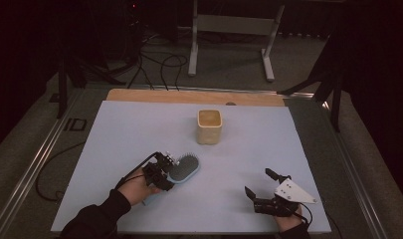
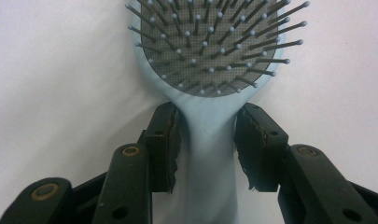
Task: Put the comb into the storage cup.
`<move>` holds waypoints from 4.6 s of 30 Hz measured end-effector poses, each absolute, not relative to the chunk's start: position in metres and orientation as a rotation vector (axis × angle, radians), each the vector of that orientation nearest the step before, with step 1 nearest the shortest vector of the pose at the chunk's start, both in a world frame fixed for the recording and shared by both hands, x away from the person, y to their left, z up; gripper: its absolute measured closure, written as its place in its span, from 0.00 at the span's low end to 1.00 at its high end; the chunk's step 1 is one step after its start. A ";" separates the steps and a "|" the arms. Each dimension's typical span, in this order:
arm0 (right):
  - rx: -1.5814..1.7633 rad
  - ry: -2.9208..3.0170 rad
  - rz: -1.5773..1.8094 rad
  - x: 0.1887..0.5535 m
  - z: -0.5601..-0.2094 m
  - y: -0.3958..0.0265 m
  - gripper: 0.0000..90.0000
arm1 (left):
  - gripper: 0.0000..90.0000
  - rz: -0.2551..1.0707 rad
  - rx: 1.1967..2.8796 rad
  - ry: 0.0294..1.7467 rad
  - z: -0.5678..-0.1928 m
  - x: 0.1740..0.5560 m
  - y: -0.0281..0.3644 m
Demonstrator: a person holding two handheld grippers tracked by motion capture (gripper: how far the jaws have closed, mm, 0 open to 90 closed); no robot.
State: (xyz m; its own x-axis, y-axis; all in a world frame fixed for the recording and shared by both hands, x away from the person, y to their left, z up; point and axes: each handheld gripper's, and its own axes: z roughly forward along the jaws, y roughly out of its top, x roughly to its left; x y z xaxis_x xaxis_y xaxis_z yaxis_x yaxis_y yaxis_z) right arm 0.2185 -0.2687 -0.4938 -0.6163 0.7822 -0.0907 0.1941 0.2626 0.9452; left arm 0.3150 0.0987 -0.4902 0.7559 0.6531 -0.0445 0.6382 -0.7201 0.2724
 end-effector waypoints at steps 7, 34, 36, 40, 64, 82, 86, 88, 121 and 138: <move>0.879 1.979 1.360 0.219 -0.494 -0.269 0.10 | 0.77 0.073 2.688 1.011 -0.490 0.316 0.099; 0.892 1.977 1.355 0.219 -0.494 -0.270 0.10 | 0.78 0.163 2.495 0.900 -0.447 0.310 0.122; 0.890 1.975 1.354 0.219 -0.494 -0.269 0.10 | 0.78 0.164 2.475 0.886 -0.442 0.310 0.123; 0.895 1.973 1.357 0.219 -0.494 -0.270 0.10 | 0.78 0.190 2.429 0.862 -0.434 0.308 0.123; 0.897 1.972 1.360 0.219 -0.494 -0.269 0.10 | 0.78 0.303 2.269 0.789 -0.405 0.313 0.118; 0.893 1.971 1.359 0.219 -0.494 -0.270 0.10 | 0.78 0.344 2.201 0.741 -0.388 0.324 0.105; 0.890 1.970 1.359 0.219 -0.494 -0.270 0.10 | 0.78 0.366 2.183 0.734 -0.386 0.326 0.101; 0.890 1.968 1.359 0.219 -0.494 -0.270 0.10 | 0.78 0.375 2.181 0.733 -0.386 0.328 0.100; 0.887 1.971 1.364 0.219 -0.494 -0.270 0.10 | 0.78 0.426 2.004 0.689 -0.375 0.362 0.067; 0.890 1.971 1.372 0.219 -0.494 -0.271 0.10 | 0.78 0.393 1.857 0.707 -0.379 0.387 0.055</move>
